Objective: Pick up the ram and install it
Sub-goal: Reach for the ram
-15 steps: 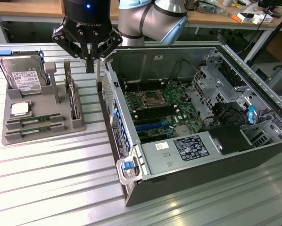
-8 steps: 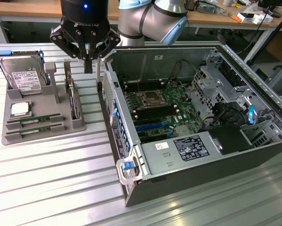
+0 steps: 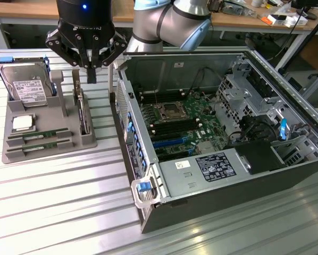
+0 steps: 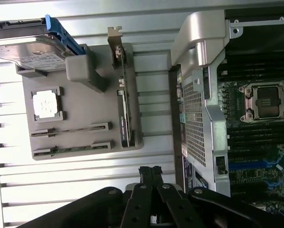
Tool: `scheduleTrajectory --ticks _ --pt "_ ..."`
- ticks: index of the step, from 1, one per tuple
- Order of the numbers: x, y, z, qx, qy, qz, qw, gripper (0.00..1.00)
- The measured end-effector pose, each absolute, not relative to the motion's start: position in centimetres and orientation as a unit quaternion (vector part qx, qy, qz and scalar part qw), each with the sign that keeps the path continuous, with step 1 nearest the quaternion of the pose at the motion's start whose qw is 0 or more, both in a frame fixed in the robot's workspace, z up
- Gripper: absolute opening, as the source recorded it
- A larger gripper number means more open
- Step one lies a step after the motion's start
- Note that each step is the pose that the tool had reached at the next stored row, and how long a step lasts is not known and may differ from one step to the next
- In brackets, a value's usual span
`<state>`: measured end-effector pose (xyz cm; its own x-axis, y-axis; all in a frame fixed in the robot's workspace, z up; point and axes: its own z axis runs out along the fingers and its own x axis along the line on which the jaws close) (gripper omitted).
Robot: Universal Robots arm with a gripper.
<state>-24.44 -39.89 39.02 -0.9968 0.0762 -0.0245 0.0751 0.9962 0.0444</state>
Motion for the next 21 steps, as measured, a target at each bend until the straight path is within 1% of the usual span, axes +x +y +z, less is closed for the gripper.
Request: scheduleTrajectory --ticks 21 --pt "-27.2 -39.9 39.0 0.038 0.999 0.022 0.013 0.11"
